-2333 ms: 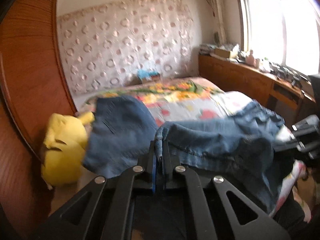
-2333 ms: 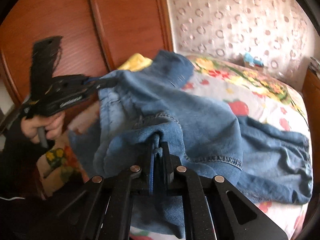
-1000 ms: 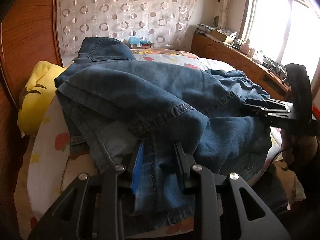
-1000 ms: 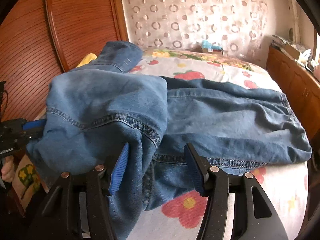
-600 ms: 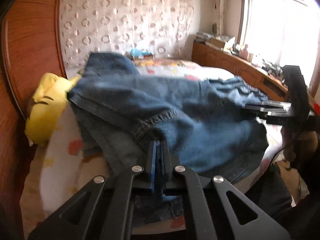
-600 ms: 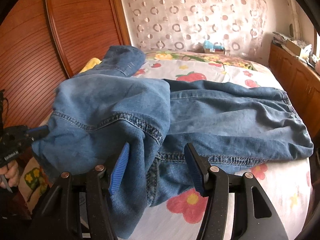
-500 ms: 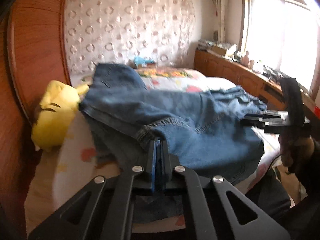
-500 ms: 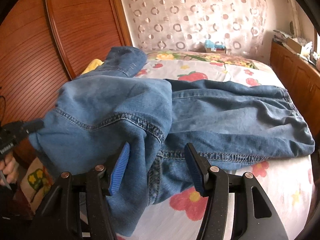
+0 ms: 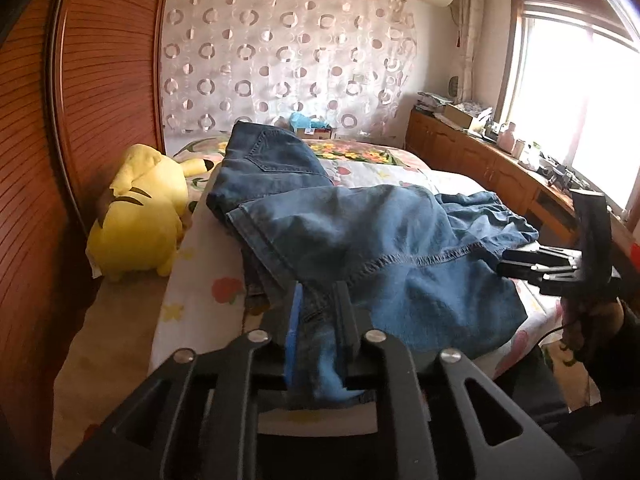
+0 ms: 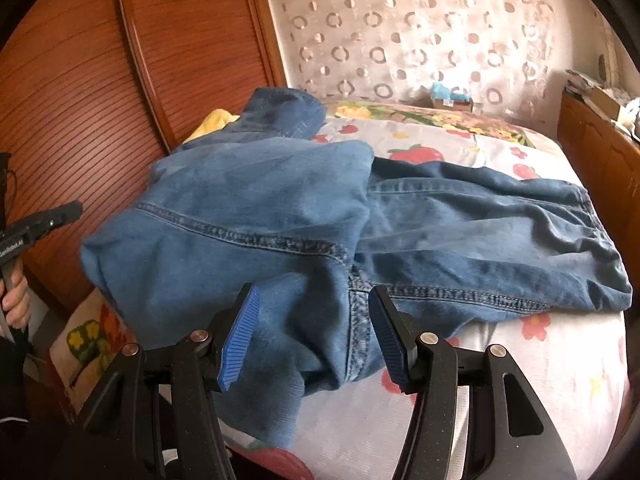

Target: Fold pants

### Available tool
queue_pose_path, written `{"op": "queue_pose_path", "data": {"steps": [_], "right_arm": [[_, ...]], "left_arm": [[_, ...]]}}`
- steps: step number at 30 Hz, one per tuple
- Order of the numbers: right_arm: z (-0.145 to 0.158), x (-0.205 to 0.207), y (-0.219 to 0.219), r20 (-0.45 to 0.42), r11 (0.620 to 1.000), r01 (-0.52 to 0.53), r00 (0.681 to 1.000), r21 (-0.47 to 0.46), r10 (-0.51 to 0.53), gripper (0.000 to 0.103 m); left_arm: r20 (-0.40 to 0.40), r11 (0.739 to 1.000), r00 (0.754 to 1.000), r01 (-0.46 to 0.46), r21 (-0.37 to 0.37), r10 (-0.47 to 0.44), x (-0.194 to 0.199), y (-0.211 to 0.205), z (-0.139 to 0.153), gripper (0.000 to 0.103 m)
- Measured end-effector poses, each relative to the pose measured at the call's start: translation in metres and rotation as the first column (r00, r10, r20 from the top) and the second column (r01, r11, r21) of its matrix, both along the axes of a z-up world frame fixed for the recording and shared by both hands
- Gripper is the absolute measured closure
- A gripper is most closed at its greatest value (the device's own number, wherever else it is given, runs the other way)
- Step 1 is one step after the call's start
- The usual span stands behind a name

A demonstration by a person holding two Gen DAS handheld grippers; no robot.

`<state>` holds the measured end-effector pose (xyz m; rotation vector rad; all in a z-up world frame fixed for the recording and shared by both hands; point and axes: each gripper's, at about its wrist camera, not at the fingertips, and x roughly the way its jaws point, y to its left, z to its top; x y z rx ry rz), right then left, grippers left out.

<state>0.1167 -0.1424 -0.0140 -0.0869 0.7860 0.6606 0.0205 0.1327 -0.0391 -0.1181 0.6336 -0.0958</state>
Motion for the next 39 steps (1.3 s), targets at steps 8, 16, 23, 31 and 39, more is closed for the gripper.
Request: {"op": "queue_pose_path", "data": {"steps": [8, 16, 23, 31, 39], "right_arm": [[-0.006, 0.003, -0.011, -0.003, 0.999, 0.034, 0.999, -0.01, -0.034, 0.045], [0.006, 0.004, -0.047, 0.019, 0.994, 0.11, 0.994, 0.013, -0.11, 0.045], [0.01, 0.003, -0.082, 0.026, 0.984, 0.179, 0.983, 0.014, -0.179, 0.045], [0.017, 0.007, -0.124, 0.05, 0.964, 0.266, 0.963, 0.015, -0.266, 0.045], [0.062, 0.001, -0.172, 0.134, 0.935, 0.351, 0.926, 0.039, -0.353, 0.045]], "left_arm": [[-0.019, 1.0, 1.0, 0.024, 0.009, -0.023, 0.012, -0.011, -0.006, 0.066], [0.008, 0.995, 0.995, 0.1, 0.022, -0.1, 0.034, -0.056, -0.001, 0.066], [-0.013, 0.986, 0.987, 0.162, 0.026, -0.162, 0.06, -0.093, -0.005, 0.066], [-0.044, 0.983, 0.984, 0.177, 0.055, -0.175, 0.078, -0.117, -0.013, 0.066], [-0.053, 0.984, 0.984, 0.171, 0.048, -0.168, 0.082, -0.124, -0.018, 0.066]]}}
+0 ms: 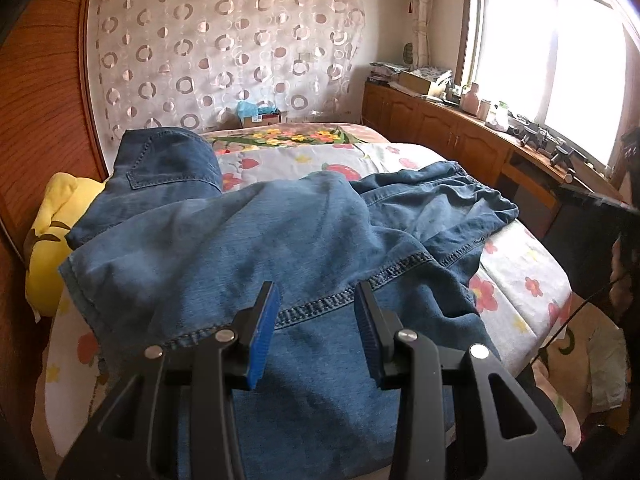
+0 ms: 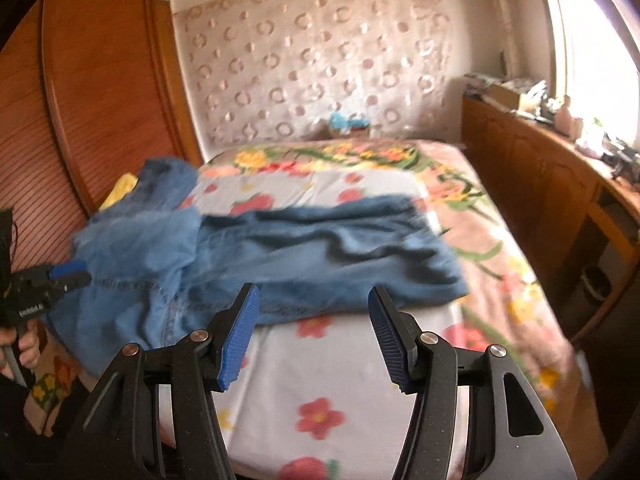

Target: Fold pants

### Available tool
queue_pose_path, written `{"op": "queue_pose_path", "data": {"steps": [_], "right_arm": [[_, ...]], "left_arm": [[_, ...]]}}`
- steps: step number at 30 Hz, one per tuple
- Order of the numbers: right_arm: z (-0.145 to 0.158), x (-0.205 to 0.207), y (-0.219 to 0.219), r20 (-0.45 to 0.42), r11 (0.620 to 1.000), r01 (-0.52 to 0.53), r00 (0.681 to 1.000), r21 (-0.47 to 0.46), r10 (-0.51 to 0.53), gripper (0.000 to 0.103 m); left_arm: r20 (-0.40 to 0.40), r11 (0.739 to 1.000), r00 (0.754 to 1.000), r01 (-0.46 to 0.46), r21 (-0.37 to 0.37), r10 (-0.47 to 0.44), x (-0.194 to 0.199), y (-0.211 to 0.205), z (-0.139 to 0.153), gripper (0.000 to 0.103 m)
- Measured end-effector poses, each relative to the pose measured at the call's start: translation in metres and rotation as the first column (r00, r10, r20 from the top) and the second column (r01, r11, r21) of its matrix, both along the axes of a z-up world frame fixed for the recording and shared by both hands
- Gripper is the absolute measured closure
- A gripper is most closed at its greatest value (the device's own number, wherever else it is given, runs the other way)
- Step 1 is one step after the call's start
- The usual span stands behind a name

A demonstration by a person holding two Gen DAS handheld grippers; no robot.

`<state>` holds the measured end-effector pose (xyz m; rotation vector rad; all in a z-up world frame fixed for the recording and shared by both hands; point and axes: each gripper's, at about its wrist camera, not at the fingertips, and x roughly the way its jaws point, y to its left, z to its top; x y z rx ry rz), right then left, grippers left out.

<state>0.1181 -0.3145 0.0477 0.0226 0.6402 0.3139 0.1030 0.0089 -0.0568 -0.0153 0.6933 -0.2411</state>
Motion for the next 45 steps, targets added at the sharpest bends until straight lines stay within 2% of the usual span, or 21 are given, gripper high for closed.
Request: {"op": "queue_pose_path", "data": {"steps": [6, 11, 14, 19, 26, 29, 36, 40, 45], "right_arm": [[0.031, -0.003, -0.025, 0.062, 0.998, 0.055, 0.997, 0.01, -0.055, 0.045], [0.039, 0.0, -0.033, 0.075, 0.998, 0.056, 0.996, 0.015, -0.057, 0.045], [0.026, 0.006, -0.031, 0.059, 0.998, 0.059, 0.997, -0.008, -0.058, 0.045], [-0.017, 0.031, -0.026, -0.03, 0.998, 0.06, 0.998, -0.022, -0.061, 0.045], [-0.066, 0.062, -0.034, -0.177, 0.994, 0.111, 0.978, 0.0, -0.109, 0.045], [-0.071, 0.07, -0.041, -0.203, 0.99, 0.137, 0.971, 0.033, -0.128, 0.045], [-0.078, 0.088, -0.052, -0.234, 0.97, 0.243, 0.944, 0.019, -0.232, 0.045], [-0.088, 0.097, -0.056, -0.28, 0.965, 0.261, 0.929, 0.029, -0.243, 0.045], [-0.09, 0.1, -0.054, -0.281, 0.966, 0.258, 0.929, 0.023, -0.241, 0.045]], "left_arm": [[-0.022, 1.0, 1.0, -0.011, -0.006, 0.011, 0.005, -0.002, -0.008, 0.066], [-0.059, 1.0, 0.998, -0.021, -0.007, 0.02, 0.014, -0.007, -0.021, 0.066], [-0.09, 1.0, 0.996, -0.023, -0.013, 0.022, 0.018, -0.01, -0.03, 0.066], [-0.114, 0.999, 0.993, -0.035, -0.001, 0.034, 0.022, -0.017, -0.045, 0.066], [-0.089, 0.999, 0.996, -0.032, -0.005, 0.032, 0.019, -0.018, -0.051, 0.064], [-0.085, 1.0, 0.996, -0.028, -0.005, 0.027, 0.02, -0.017, -0.052, 0.064], [-0.073, 1.0, 0.997, -0.024, 0.02, 0.026, 0.017, -0.02, -0.053, 0.063], [-0.071, 1.0, 0.997, -0.022, 0.014, 0.023, 0.017, -0.02, -0.054, 0.063], [-0.063, 1.0, 0.998, -0.011, 0.018, 0.012, 0.015, -0.019, -0.054, 0.063]]}}
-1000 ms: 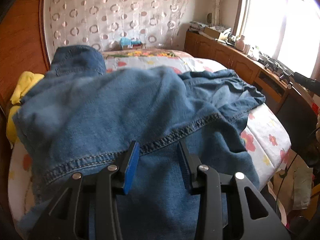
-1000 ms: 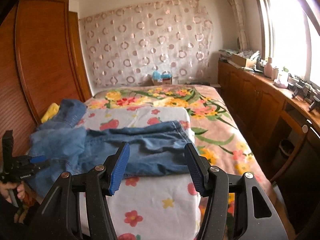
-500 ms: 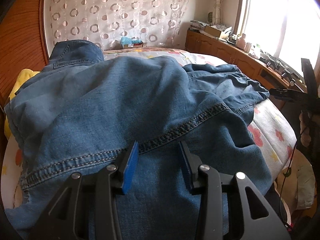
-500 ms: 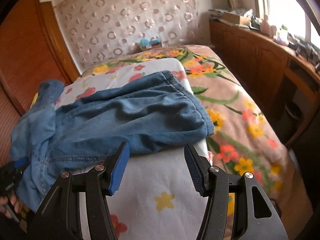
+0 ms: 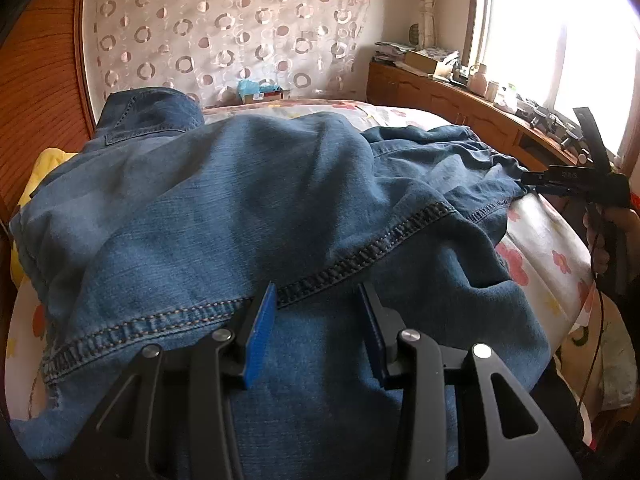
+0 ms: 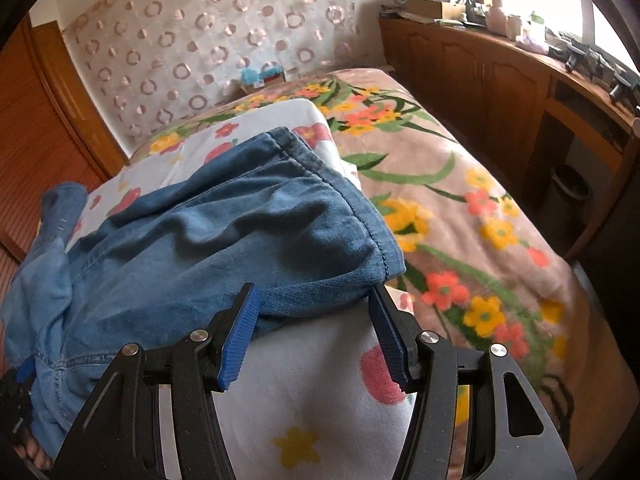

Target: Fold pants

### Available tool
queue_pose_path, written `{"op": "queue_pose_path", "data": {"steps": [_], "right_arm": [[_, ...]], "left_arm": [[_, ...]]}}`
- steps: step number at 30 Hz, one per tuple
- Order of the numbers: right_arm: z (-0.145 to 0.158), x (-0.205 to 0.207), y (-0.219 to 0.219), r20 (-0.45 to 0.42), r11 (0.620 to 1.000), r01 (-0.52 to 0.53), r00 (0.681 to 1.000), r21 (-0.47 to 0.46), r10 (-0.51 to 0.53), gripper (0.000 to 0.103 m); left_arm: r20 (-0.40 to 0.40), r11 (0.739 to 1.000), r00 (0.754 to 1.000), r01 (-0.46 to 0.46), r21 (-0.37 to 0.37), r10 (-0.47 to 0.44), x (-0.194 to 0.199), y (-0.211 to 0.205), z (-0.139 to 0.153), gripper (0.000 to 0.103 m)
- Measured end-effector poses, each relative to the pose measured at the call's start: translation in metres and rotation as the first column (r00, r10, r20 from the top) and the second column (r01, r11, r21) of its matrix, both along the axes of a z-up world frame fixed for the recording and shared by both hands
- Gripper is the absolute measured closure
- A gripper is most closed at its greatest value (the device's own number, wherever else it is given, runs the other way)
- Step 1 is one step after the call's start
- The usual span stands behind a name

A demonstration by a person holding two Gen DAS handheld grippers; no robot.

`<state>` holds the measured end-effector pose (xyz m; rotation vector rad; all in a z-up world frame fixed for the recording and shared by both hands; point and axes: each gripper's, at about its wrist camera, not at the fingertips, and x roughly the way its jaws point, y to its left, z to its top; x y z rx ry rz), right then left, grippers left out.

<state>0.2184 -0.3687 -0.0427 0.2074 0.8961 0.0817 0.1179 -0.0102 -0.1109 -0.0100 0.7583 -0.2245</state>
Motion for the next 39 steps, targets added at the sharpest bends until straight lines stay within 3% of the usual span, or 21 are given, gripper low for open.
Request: {"op": "queue_pose_path", "data": {"steps": [8, 10, 11, 13, 15, 23, 32, 38, 39], "right_arm": [[-0.003, 0.001, -0.001, 0.035, 1.0, 0.004, 0.999, 0.004, -0.004, 0.046], [-0.004, 0.001, -0.003, 0.038, 1.0, 0.026, 0.999, 0.0, -0.026, 0.059], [-0.004, 0.002, -0.004, 0.037, 0.999, 0.035, 0.999, 0.002, -0.035, 0.075], [-0.006, 0.002, -0.008, 0.034, 0.999, 0.044, 0.998, 0.023, -0.045, 0.093], [-0.004, 0.001, -0.008, 0.038, 0.999, 0.039, 0.998, 0.027, -0.04, 0.099], [0.058, -0.021, -0.006, 0.209, 0.999, -0.021, 0.978, 0.025, 0.016, 0.102], [0.099, -0.035, 0.032, 0.283, 0.993, -0.122, 0.952, -0.003, 0.118, 0.102], [0.16, -0.057, 0.091, 0.392, 0.963, -0.264, 0.882, -0.047, 0.261, 0.102], [0.175, -0.063, 0.109, 0.416, 0.95, -0.305, 0.857, -0.069, 0.305, 0.102]], "left_arm": [[0.004, 1.0, 1.0, 0.006, -0.003, -0.006, -0.001, 0.002, 0.002, 0.063], [0.002, 1.0, 1.0, 0.01, -0.006, -0.01, -0.002, 0.004, 0.002, 0.063], [0.001, 1.0, 1.0, 0.011, -0.008, -0.011, -0.001, 0.004, 0.003, 0.063], [-0.003, 1.0, 1.0, 0.015, -0.01, -0.015, -0.002, 0.005, 0.004, 0.063], [-0.007, 1.0, 1.0, 0.018, -0.012, -0.018, -0.003, 0.007, 0.006, 0.063], [0.023, 1.0, 1.0, -0.005, -0.018, 0.005, -0.016, 0.018, 0.023, 0.063], [0.076, 0.998, 0.996, -0.033, -0.044, 0.037, -0.031, 0.033, 0.047, 0.063], [0.11, 0.996, 0.991, -0.064, -0.06, 0.071, -0.044, 0.05, 0.06, 0.063], [0.114, 0.996, 0.991, -0.067, -0.062, 0.074, -0.046, 0.052, 0.062, 0.063]]}}
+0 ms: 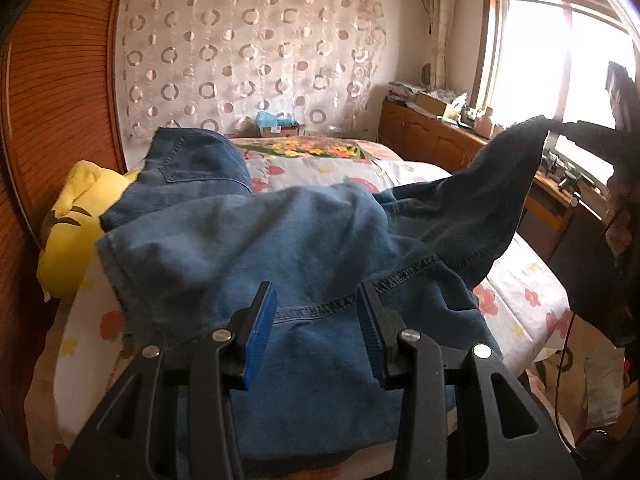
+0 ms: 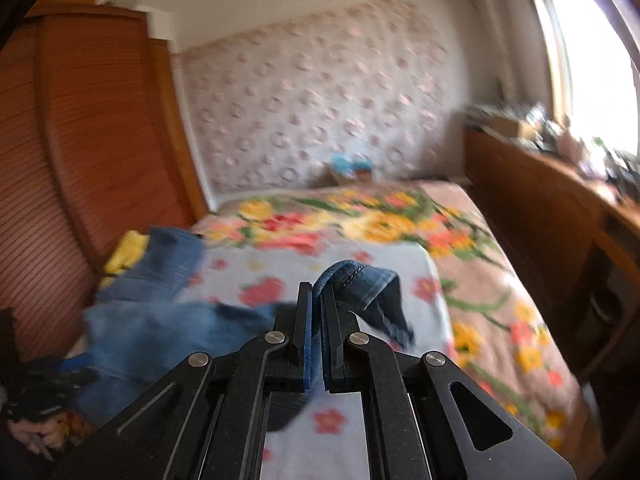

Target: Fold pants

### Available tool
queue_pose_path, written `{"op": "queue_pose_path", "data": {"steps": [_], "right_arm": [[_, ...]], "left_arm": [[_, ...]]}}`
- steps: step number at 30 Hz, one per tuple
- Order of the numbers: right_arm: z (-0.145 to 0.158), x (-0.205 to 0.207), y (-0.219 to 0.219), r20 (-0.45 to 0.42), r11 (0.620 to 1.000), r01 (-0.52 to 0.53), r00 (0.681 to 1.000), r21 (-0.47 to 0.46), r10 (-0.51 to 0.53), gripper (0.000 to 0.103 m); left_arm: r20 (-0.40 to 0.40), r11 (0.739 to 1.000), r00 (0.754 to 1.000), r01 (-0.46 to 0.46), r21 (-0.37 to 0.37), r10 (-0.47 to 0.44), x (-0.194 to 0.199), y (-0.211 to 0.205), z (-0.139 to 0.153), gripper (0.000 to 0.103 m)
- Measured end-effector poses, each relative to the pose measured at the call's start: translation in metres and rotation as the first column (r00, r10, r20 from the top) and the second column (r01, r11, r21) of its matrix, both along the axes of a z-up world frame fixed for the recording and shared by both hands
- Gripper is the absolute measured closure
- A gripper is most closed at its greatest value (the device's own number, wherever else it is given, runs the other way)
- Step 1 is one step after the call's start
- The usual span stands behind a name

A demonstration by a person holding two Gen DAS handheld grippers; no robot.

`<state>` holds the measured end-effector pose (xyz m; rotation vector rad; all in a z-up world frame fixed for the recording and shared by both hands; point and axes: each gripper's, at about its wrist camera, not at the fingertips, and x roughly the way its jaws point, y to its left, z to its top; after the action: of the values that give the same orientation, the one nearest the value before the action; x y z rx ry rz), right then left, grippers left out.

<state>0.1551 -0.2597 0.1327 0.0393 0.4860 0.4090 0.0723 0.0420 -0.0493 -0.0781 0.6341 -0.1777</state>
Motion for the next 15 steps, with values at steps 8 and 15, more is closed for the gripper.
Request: {"op": "queue_pose_path", "data": {"steps": [8, 15], "right_arm": [[0.055, -0.032, 0.137, 0.077, 0.948, -0.307, 0.947, -0.081, 0.313, 0.102], [0.037, -0.034, 0.214, -0.016, 0.899, -0.417, 0.908, -0.133, 0.419, 0.078]], "left_arm": [[0.05, 0.999, 0.998, -0.046, -0.015, 0.046, -0.028, 0.034, 0.02, 0.063], [0.052, 0.995, 0.996, -0.075, -0.06, 0.078, -0.042, 0.061, 0.023, 0.063]]}}
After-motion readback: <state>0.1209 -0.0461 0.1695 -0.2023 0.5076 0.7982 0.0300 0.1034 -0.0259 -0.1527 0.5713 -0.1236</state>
